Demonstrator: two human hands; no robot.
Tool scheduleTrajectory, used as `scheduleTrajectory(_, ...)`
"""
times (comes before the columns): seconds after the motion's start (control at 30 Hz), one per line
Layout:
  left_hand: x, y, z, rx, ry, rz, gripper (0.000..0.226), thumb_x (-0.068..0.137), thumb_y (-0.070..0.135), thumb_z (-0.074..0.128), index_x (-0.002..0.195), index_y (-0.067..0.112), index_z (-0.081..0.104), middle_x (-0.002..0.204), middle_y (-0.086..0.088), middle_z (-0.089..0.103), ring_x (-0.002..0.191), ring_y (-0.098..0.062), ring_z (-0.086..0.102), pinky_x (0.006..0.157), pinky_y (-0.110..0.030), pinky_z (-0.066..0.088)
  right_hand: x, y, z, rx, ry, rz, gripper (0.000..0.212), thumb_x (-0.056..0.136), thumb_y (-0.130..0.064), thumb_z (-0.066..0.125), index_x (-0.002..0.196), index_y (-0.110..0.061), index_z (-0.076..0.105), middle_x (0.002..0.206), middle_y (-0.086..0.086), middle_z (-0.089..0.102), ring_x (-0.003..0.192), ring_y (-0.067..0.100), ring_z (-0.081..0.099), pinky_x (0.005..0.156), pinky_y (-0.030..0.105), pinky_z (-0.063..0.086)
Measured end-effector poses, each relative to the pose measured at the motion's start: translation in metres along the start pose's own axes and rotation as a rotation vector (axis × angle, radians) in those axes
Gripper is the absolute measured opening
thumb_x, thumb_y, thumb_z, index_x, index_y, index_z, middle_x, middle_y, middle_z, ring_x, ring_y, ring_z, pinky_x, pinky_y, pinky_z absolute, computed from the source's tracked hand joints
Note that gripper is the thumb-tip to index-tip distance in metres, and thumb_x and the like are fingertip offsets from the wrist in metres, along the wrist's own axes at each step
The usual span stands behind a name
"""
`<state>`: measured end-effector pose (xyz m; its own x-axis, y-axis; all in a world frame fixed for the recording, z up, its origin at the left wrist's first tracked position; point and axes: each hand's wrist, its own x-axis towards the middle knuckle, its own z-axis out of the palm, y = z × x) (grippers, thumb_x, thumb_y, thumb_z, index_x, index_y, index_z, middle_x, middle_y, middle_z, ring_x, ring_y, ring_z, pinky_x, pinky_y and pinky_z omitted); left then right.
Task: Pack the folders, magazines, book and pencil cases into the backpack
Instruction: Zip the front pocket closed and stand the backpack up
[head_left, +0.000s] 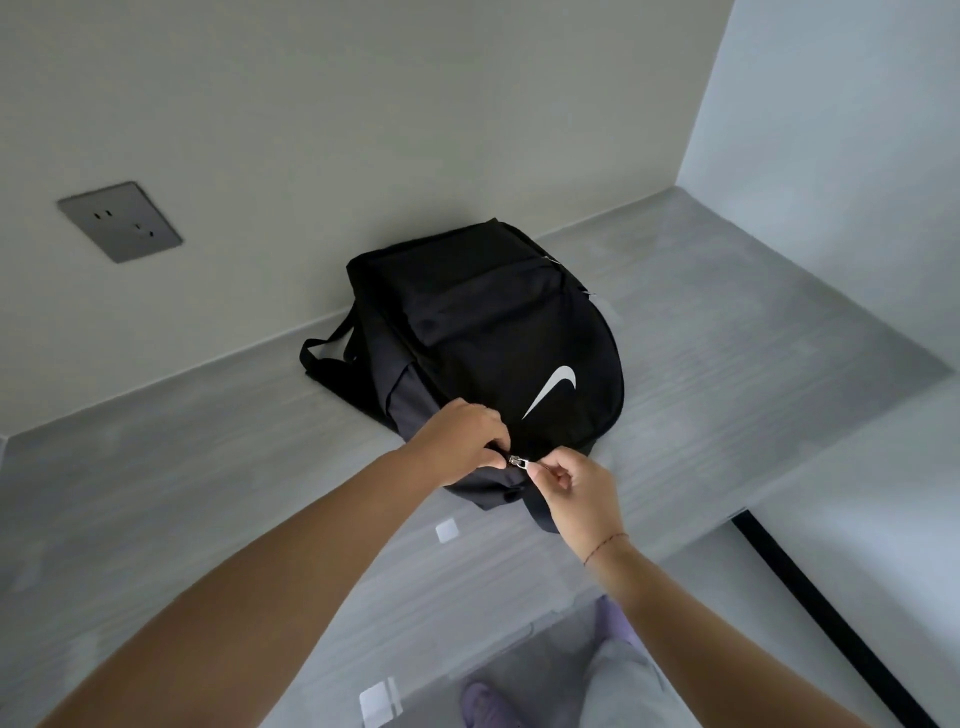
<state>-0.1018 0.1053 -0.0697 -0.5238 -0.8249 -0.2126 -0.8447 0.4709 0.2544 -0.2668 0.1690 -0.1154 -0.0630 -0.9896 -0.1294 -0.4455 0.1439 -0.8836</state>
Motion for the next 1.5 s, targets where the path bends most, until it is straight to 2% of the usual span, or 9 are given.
scheduleTrajectory(0.27, -0.017, -0.002, -0.009, -0.187, 0.138, -0.127, 0.018, 0.088, 0.027, 0.061, 0.1, 0.016, 0.07, 0.1, 0.004, 0.065, 0.096, -0.01, 0.056, 0.079, -0.017, 0.033, 0.013, 0.001, -0.021, -0.054, 0.031, -0.082, 0.02, 0.085, -0.025, 0.065, 0.071, -0.011, 0.064, 0.057, -0.009, 0.051, 0.059, 0.009, 0.048, 0.056, 0.018, 0.039)
scheduleTrajectory(0.5, -0.024, -0.008, -0.016, -0.194, 0.156, -0.169, 0.018, 0.088, 0.027, 0.061, 0.1, 0.018, 0.069, 0.098, 0.006, 0.064, 0.094, -0.008, 0.054, 0.08, -0.018, 0.036, 0.024, 0.015, -0.042, -0.123, 0.085, 0.013, 0.021, 0.084, -0.026, 0.064, 0.065, -0.018, 0.059, 0.055, -0.009, 0.05, 0.056, 0.008, 0.047, 0.055, 0.021, 0.036)
scheduleTrajectory(0.7, -0.018, -0.002, -0.016, -0.188, 0.087, -0.19, 0.015, 0.086, 0.028, 0.063, 0.097, 0.019, 0.066, 0.093, 0.01, 0.058, 0.089, -0.008, 0.054, 0.076, -0.018, 0.039, 0.034, 0.014, -0.062, -0.173, 0.135, 0.021, 0.021, 0.085, -0.025, 0.063, 0.066, -0.017, 0.058, 0.055, -0.01, 0.048, 0.058, 0.011, 0.047, 0.052, 0.02, 0.034)
scheduleTrajectory(0.87, 0.011, 0.032, -0.011, -0.098, 0.05, -0.115, 0.037, 0.079, 0.05, 0.065, 0.099, 0.022, 0.052, 0.098, 0.009, 0.054, 0.09, -0.012, 0.05, 0.077, -0.028, 0.042, 0.025, -0.001, -0.071, -0.149, 0.097, -0.152, 0.02, 0.085, -0.023, 0.063, 0.068, -0.011, 0.062, 0.062, -0.008, 0.051, 0.063, 0.008, 0.047, 0.058, 0.017, 0.034)
scheduleTrajectory(1.0, 0.038, 0.066, -0.009, -0.186, 0.187, -0.075, 0.033, 0.079, 0.046, 0.066, 0.078, 0.021, 0.044, 0.072, 0.009, 0.046, 0.068, -0.013, 0.043, 0.059, -0.027, 0.034, 0.025, -0.003, -0.08, -0.207, 0.1, -0.257, 0.018, 0.084, -0.021, 0.064, 0.068, -0.015, 0.061, 0.064, -0.01, 0.056, 0.073, 0.007, 0.052, 0.062, 0.014, 0.036)
scheduleTrajectory(1.13, 0.042, 0.058, -0.007, -0.305, 0.122, -0.078, 0.033, 0.079, 0.036, 0.071, 0.072, 0.021, 0.043, 0.06, 0.008, 0.043, 0.054, -0.011, 0.036, 0.056, -0.028, 0.033, 0.038, 0.007, -0.088, -0.27, 0.122, -0.293, 0.017, 0.083, -0.025, 0.066, 0.068, -0.017, 0.064, 0.065, -0.008, 0.061, 0.07, 0.011, 0.055, 0.065, 0.019, 0.041)
scheduleTrajectory(1.27, 0.044, 0.053, -0.013, -0.338, 0.119, -0.104, 0.036, 0.077, 0.036, 0.073, 0.071, 0.017, 0.043, 0.058, 0.004, 0.041, 0.054, -0.014, 0.034, 0.055, -0.027, 0.03, 0.057, 0.008, -0.093, -0.24, 0.108, -0.224, 0.017, 0.083, -0.03, 0.066, 0.072, -0.018, 0.068, 0.071, -0.003, 0.066, 0.07, 0.006, 0.055, 0.062, 0.007, 0.034)
scheduleTrajectory(1.4, 0.043, 0.05, -0.015, -0.341, 0.103, -0.105, 0.036, 0.078, 0.032, 0.072, 0.068, 0.019, 0.04, 0.058, 0.004, 0.039, 0.055, -0.013, 0.033, 0.055, -0.025, 0.03, 0.069, 0.016, -0.106, -0.268, 0.116, -0.13, 0.019, 0.082, -0.033, 0.066, 0.075, -0.016, 0.07, 0.073, -0.002, 0.061, 0.069, 0.004, 0.053, 0.06, 0.01, 0.033)
scheduleTrajectory(1.5, 0.045, 0.053, -0.012, -0.341, 0.102, -0.093, 0.036, 0.079, 0.032, 0.071, 0.069, 0.018, 0.039, 0.06, 0.001, 0.039, 0.055, -0.013, 0.032, 0.056, -0.025, 0.03, 0.078, 0.024, -0.114, -0.274, 0.096, -0.04, 0.021, 0.082, -0.036, 0.066, 0.076, -0.016, 0.07, 0.077, 0.001, 0.063, 0.076, 0.013, 0.058, 0.062, 0.017, 0.038)
